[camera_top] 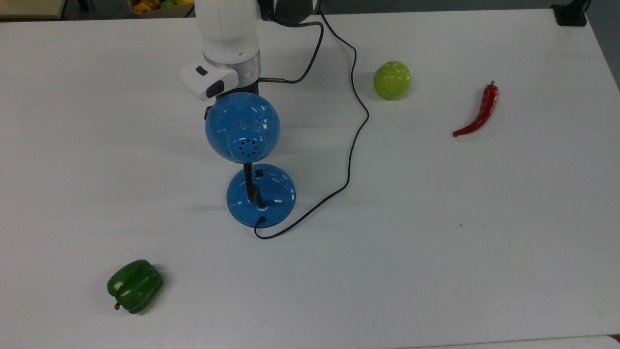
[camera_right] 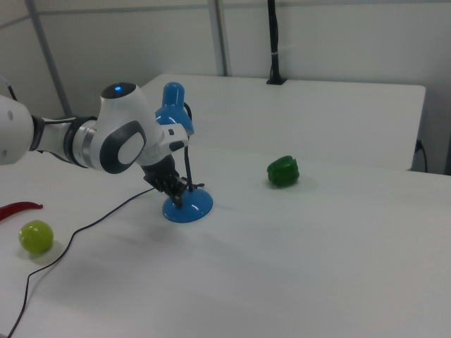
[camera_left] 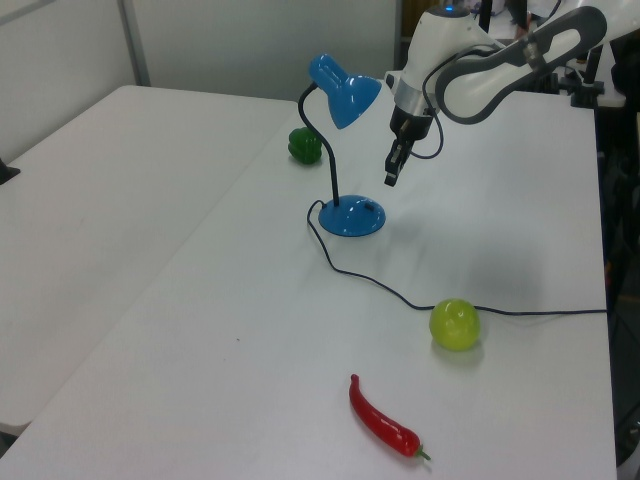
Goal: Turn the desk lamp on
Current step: 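Move the gripper down toward the switch on the blue lamp base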
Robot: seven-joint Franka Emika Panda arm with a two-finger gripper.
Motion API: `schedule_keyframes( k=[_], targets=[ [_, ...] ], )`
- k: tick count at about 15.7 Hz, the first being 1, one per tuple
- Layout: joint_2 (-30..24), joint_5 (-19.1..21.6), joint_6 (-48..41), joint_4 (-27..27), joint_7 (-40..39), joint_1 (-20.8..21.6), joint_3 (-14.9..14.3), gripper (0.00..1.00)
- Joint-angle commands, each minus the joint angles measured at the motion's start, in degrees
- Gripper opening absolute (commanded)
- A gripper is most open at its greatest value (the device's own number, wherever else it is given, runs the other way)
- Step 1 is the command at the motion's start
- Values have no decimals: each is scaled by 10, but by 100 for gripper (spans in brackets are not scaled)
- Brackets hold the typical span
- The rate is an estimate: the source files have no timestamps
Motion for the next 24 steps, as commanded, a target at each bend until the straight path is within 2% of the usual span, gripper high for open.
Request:
schedule_keyframes(
  k=[1,14,24],
  targets=[
    [15,2,47,-6,14,5,1,0],
    [51,6,120,-4,14,13,10,0],
    [64,5,133,-3,4,14,12,0]
  ],
)
